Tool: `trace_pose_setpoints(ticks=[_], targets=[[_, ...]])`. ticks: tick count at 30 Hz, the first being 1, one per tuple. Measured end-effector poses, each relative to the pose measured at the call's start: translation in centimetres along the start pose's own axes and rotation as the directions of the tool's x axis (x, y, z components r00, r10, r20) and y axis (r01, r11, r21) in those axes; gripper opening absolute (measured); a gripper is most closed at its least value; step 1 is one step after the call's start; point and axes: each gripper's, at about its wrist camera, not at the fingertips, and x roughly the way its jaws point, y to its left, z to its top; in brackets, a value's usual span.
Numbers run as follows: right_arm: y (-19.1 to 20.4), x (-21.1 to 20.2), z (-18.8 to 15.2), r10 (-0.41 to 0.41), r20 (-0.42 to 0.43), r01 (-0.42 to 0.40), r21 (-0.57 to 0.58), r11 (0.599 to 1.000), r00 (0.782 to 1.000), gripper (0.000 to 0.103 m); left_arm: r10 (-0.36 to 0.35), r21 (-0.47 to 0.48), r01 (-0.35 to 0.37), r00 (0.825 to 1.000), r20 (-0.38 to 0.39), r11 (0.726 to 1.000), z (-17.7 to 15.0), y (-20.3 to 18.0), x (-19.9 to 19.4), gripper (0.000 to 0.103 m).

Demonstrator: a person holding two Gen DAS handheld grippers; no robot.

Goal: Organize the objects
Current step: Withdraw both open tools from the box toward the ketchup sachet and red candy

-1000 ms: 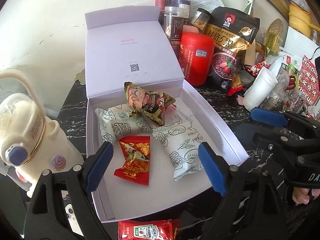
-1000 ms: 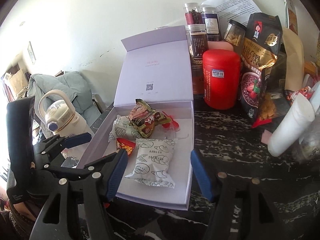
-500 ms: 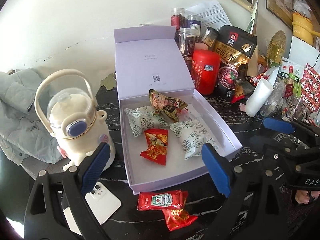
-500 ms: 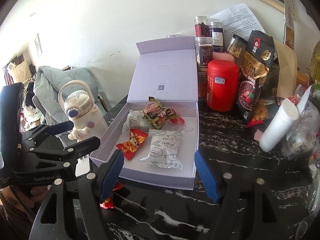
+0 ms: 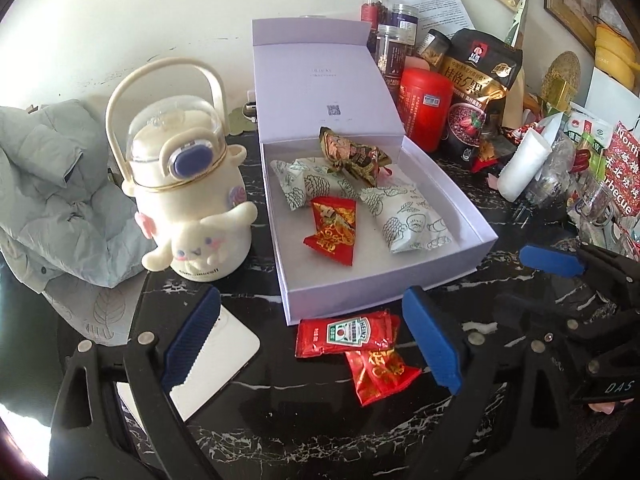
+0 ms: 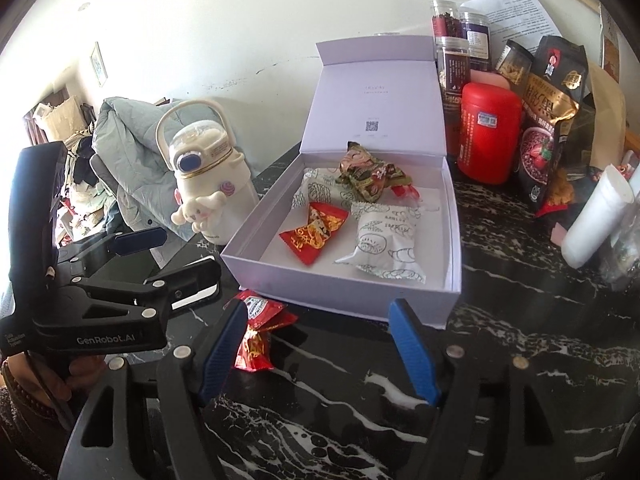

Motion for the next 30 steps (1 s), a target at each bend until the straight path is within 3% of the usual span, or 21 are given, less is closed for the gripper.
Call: trace_pose_setpoints(ticks=[11,17,24,30], targets=[[1.6,3.6,-3.1,0.013,-0.091,-0.017,-0.041,0.999,0.996,0.074,0.009,0.038,-0.007,0.997,-0.071,0.999,-3.8,0.3,2.1,0.092],[2.4,5.0,-3.4,0.056,-0.117,-0.061,-0.035,0.998,0.992,0.074,-0.054,-0.005,0.054,0.993,-0.106,0.999,-6.0,1.5,2.7,0.092],[3.1,7.1,-3.3,0.093,-0.151,-0.096,-0.016,0.995,0.984,0.074,-0.023,0.008,0.024,0.993,-0.116,1.000,-5.9,3.0,3.0,0.092],[3.0,7.4,-2.7,0.087,-0.147,-0.090,-0.014,0.996,0.985,0.074,-0.052,-0.023,0.049,0.991,-0.125,0.999,-5.8,4.0,3.5,0.092]])
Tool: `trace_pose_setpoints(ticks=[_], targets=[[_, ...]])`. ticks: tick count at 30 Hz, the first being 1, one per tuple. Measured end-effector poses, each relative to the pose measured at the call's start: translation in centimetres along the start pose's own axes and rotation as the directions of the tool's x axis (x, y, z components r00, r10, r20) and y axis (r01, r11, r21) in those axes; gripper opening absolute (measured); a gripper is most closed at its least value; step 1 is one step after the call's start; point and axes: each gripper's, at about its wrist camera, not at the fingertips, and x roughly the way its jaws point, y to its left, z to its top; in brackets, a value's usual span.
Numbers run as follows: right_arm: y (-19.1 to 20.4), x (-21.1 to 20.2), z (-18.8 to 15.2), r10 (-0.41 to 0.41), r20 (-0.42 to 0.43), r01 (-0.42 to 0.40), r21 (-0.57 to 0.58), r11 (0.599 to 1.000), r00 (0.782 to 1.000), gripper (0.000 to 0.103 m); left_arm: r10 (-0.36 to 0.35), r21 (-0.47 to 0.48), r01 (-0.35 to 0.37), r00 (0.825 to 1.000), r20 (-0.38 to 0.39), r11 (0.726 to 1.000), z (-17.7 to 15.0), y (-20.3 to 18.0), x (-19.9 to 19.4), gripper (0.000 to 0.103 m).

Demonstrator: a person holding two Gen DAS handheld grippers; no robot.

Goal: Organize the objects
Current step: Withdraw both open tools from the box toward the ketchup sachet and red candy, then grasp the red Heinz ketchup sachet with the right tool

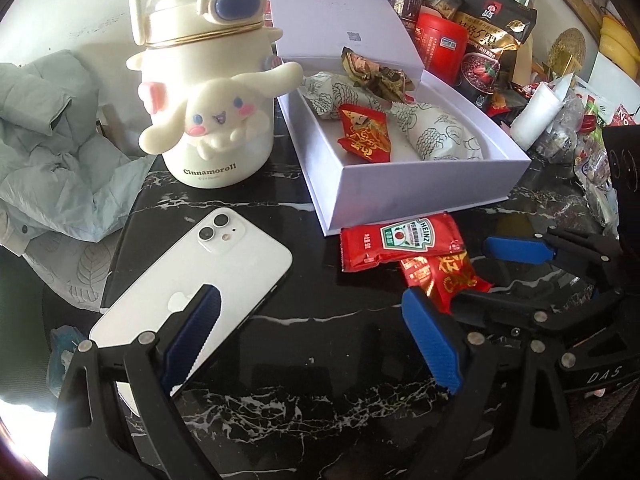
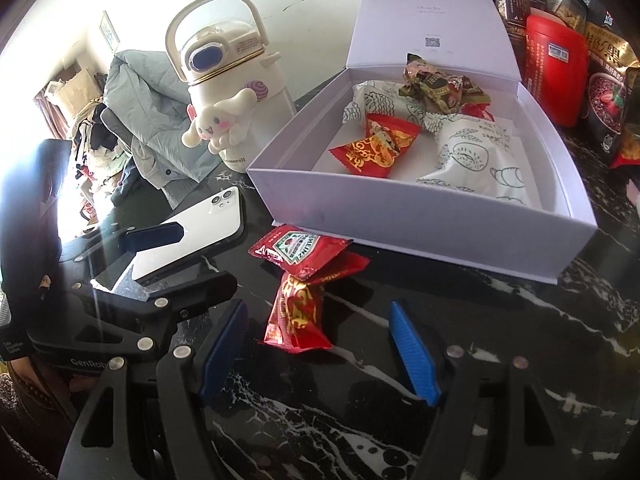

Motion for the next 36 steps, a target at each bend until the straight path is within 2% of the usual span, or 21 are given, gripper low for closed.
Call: trace_pose_setpoints(ticks=[9,16,21,25,30,36], targets=[[0.4,-2.0,0.8,-0.088,0.063,0.093,-0.088,0.992,0.994,0.074,-0.019,0.002,0.019,1.000,-0.011,1.000,0.1,-0.6,0.1,0.092],[-1.6,-3.6,0.2,-0.108,0.061,0.111,-0.041,0.993,0.992,0.074,-0.118,0.010,0.118,0.993,-0.033,0.993,0.2,-2.7,0.9,0.092],[-2.9,-4.5,-0.2,-0.101,0.075,0.102,-0.002,0.995,0.992,0.074,-0.163,0.007,0.163,0.985,-0.058,0.987,0.8,-4.6,1.9,0.092],[-3.6,-5.2,-0.3,-0.089,0.089,0.088,0.020,0.996,0.992,0.074,-0.170,-0.007,0.170,0.982,-0.086,0.985,1.1,-5.5,3.1,0.092],[-3.8,-5.3,-0.1,-0.065,0.098,0.062,0.029,0.998,0.993,0.074,-0.167,-0.026,0.166,0.983,-0.076,0.986,1.6,-5.5,3.5,0.092],[-2.8,-4.0,1.2,0.037,0.084,-0.036,-0.013,0.999,0.996,0.074,-0.174,-0.018,0.173,0.982,-0.074,0.985,1.6,-5.3,3.4,0.092]])
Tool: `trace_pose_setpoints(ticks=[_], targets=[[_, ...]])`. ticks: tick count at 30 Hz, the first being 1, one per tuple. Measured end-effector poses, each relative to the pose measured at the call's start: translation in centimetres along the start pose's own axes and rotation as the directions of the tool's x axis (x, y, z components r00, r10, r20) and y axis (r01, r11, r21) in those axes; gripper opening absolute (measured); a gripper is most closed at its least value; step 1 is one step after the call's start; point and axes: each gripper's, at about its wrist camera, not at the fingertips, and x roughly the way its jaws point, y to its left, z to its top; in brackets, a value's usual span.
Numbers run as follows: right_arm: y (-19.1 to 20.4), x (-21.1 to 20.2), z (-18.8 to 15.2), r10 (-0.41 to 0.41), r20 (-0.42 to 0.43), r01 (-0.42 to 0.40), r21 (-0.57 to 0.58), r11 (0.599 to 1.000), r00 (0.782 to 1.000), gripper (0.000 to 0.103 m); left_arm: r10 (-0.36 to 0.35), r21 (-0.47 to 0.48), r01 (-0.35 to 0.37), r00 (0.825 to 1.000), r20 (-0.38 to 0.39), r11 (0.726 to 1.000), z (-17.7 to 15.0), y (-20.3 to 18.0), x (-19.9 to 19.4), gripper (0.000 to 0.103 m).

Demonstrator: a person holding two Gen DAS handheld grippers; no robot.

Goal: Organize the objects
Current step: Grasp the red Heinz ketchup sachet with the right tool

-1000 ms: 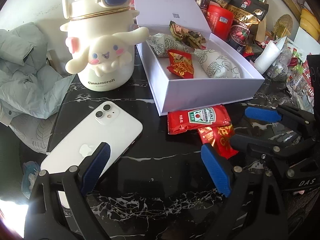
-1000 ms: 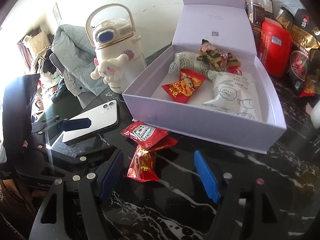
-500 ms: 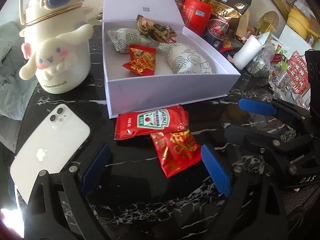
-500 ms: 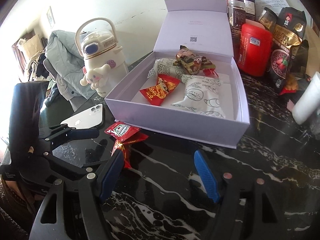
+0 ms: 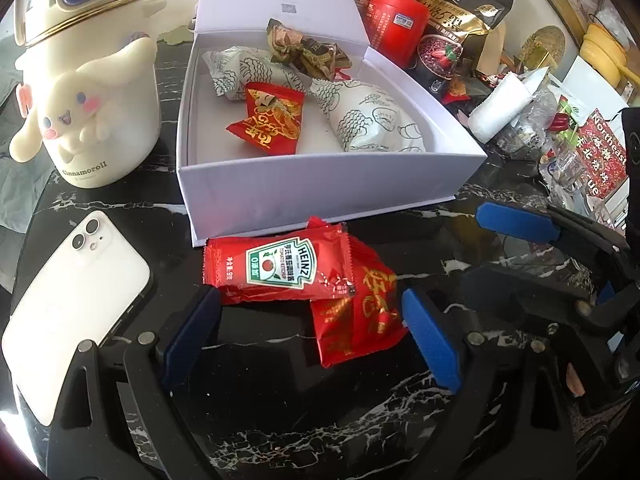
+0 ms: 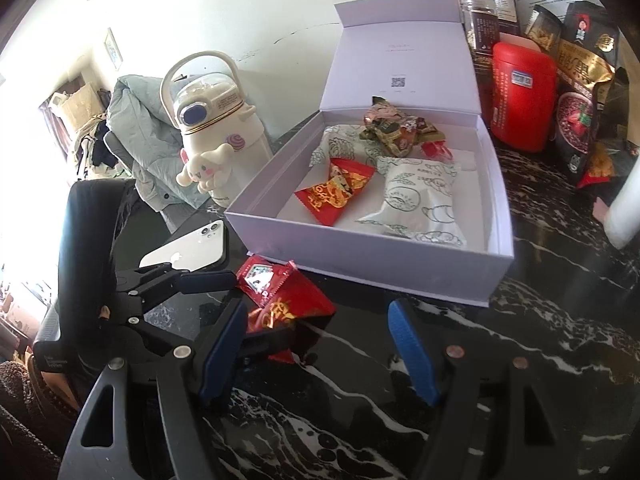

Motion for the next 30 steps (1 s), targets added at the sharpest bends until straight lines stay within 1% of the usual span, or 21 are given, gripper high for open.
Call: trace_pose_setpoints(ticks=[2,3,4,6,8,10,13,15,18,19,21,22,24,26,27,29,30], targets=[[0.6,0.9,0.6,0.054,-0.014,-0.054,-0.031,0.998,0.998,0.074,0.005,0.006,-0.005,1.000,0.001,1.000,-0.2,0.1,-0.1,0.092],[0.9,1.4,0.9,0.060,-0.025,-0.061,-0.051,0.997,0.998,0.074,0.008,0.011,-0.008,1.000,-0.001,1.000,-0.3,0.1,-0.2,0.092],[1.2,2.1,1.2,0.063,-0.039,-0.066,-0.078,0.995,0.997,0.073,0.007,0.015,-0.007,1.000,-0.005,1.000,-0.4,0.3,-0.4,0.092],[1.8,3.2,1.4,0.042,-0.068,-0.050,-0.120,0.991,0.997,0.069,0.002,0.020,-0.002,1.000,-0.011,1.000,-0.8,0.6,-0.9,0.092],[2.7,4.2,1.5,0.035,-0.096,-0.053,-0.188,0.981,0.995,0.068,0.024,0.019,-0.024,1.000,-0.015,1.000,-1.4,1.2,-1.4,0.092],[3.6,5.4,1.7,0.017,-0.125,-0.049,-0.256,0.965,0.992,0.067,0.047,0.015,-0.047,0.999,-0.012,0.999,-1.9,1.8,-1.9,0.092],[5.2,6.8,2.0,-0.004,-0.164,-0.052,-0.334,0.941,0.987,0.061,0.070,0.003,-0.070,0.997,-0.013,0.998,-2.5,2.7,-2.4,0.092],[6.2,7.3,2.3,0.010,-0.179,-0.078,-0.379,0.922,0.984,0.060,0.071,0.002,-0.071,0.997,-0.015,0.997,-2.7,3.1,-2.7,0.092],[7.7,7.9,2.7,-0.001,-0.191,-0.089,-0.464,0.882,0.982,0.060,0.068,0.004,-0.068,0.997,-0.024,0.998,-2.8,3.4,-2.9,0.092],[8.1,8.3,2.7,0.005,-0.203,-0.105,-0.486,0.868,0.979,0.060,0.063,0.004,-0.063,0.998,-0.027,0.998,-2.9,3.5,-3.0,0.092],[8.5,9.1,2.8,0.011,-0.236,-0.132,-0.503,0.854,0.972,0.060,0.069,0.006,-0.069,0.997,-0.034,0.998,-3.1,3.6,-3.1,0.092],[8.5,9.7,2.8,0.014,-0.256,-0.144,-0.494,0.857,0.967,0.060,0.071,0.004,-0.071,0.997,-0.035,0.997,-3.3,3.8,-3.3,0.092],[8.6,10.6,2.7,0.007,-0.287,-0.155,-0.497,0.854,0.958,0.050,0.085,0.003,-0.085,0.996,-0.035,0.996,-3.6,3.8,-3.5,0.092],[8.6,11.2,2.5,-0.001,-0.309,-0.159,-0.491,0.857,0.951,0.046,0.091,-0.002,-0.091,0.995,-0.028,0.996,-3.9,4.0,-3.7,0.092],[8.6,11.2,2.5,-0.001,-0.302,-0.155,-0.493,0.856,0.953,0.046,0.100,-0.001,-0.100,0.995,-0.025,0.995,-4.1,4.1,-3.8,0.092],[8.7,11.3,2.4,-0.002,-0.288,-0.151,-0.505,0.850,0.958,0.041,0.110,-0.017,-0.110,0.994,-0.020,0.994,-4.3,4.3,-4.0,0.092],[8.7,11.2,2.3,-0.002,-0.285,-0.147,-0.501,0.853,0.958,0.039,0.113,-0.021,-0.113,0.993,-0.019,0.993,-4.4,4.5,-4.1,0.092]])
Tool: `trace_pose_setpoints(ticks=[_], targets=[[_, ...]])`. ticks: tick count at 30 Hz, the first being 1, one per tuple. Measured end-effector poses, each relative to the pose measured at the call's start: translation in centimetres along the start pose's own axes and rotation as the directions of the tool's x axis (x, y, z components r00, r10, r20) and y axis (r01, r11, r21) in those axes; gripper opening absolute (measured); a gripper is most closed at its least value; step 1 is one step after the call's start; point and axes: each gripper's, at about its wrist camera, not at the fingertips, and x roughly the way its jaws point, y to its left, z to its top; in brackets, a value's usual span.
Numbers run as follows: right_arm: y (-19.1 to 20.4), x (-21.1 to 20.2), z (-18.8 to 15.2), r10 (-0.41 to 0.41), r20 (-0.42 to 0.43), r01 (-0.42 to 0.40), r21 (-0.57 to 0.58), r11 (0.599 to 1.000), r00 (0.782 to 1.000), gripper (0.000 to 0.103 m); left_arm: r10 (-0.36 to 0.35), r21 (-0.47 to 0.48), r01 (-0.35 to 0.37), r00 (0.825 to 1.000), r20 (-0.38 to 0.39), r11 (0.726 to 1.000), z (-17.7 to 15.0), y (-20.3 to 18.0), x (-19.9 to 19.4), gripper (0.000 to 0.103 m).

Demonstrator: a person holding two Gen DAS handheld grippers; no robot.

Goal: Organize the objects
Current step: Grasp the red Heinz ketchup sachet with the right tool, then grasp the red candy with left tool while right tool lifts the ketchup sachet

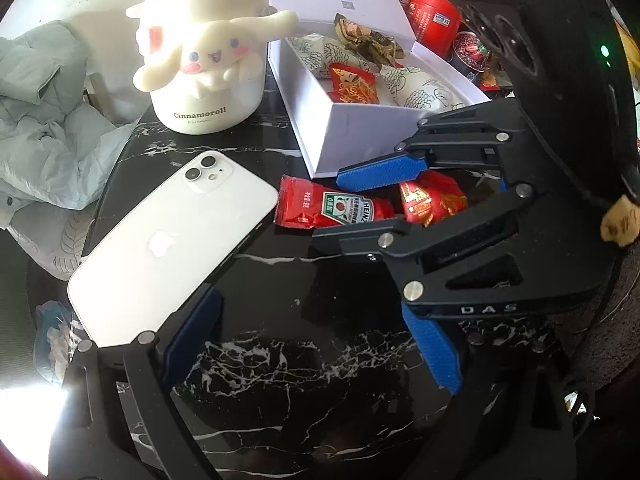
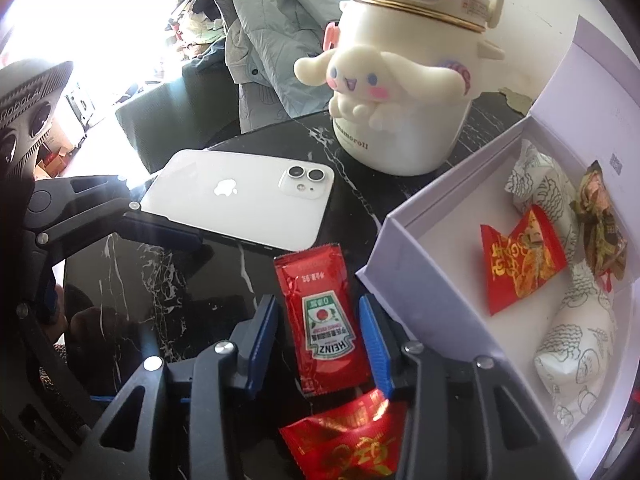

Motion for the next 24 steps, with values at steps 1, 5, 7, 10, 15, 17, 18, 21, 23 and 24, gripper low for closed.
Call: trace_pose_setpoints(ticks=[1,5,7,10,15,17,18,21,23,24], targets=[[0.0,-0.1,-0.1,-0.004,0.003,0.004,0.007,1.000,1.000,0.033,0.006,-0.006,-0.006,1.000,-0.001,1.000,0.0,0.2,-0.1,0.092],[0.4,-0.9,-1.1,0.001,-0.002,-0.001,0.039,0.999,1.000,0.024,0.012,-0.028,-0.012,1.000,-0.003,1.000,-0.3,0.8,-0.5,0.092],[0.7,-1.6,-2.3,0.020,0.003,-0.020,0.066,0.998,1.000,0.024,0.021,-0.027,-0.021,1.000,0.007,0.999,-0.5,1.0,-1.1,0.092],[2.2,-2.9,-4.5,0.034,0.020,-0.035,0.066,0.997,0.999,0.024,0.035,-0.007,-0.035,0.999,0.035,0.999,-0.5,1.0,-2.2,0.092],[3.2,-5.4,-8.7,-0.003,0.032,-0.001,0.126,0.992,0.999,0.025,0.033,0.025,-0.035,0.996,0.078,0.999,0.1,0.1,-3.4,0.092],[2.7,-6.5,-10.4,-0.033,0.032,0.027,0.185,0.982,0.999,0.025,0.005,0.038,-0.008,0.997,0.074,0.999,0.5,-0.9,-2.9,0.092],[2.4,-7.0,-11.3,-0.062,0.029,0.054,0.213,0.976,0.998,0.026,-0.016,0.048,0.012,0.997,0.072,0.999,0.7,-1.5,-2.5,0.092],[0.9,-8.4,-13.7,-0.124,0.024,0.110,0.313,0.944,0.992,0.026,-0.067,0.064,0.063,0.996,0.064,0.996,1.5,-3.7,-1.2,0.092],[-0.1,-9.1,-14.9,-0.168,0.014,0.150,0.374,0.915,0.986,0.026,-0.074,0.080,0.069,0.995,0.060,0.994,2.1,-5.4,-0.3,0.092],[-0.5,-9.3,-15.1,-0.189,0.008,0.170,0.396,0.902,0.982,0.026,-0.079,0.084,0.074,0.995,0.059,0.994,2.3,-6.0,0.1,0.092]])
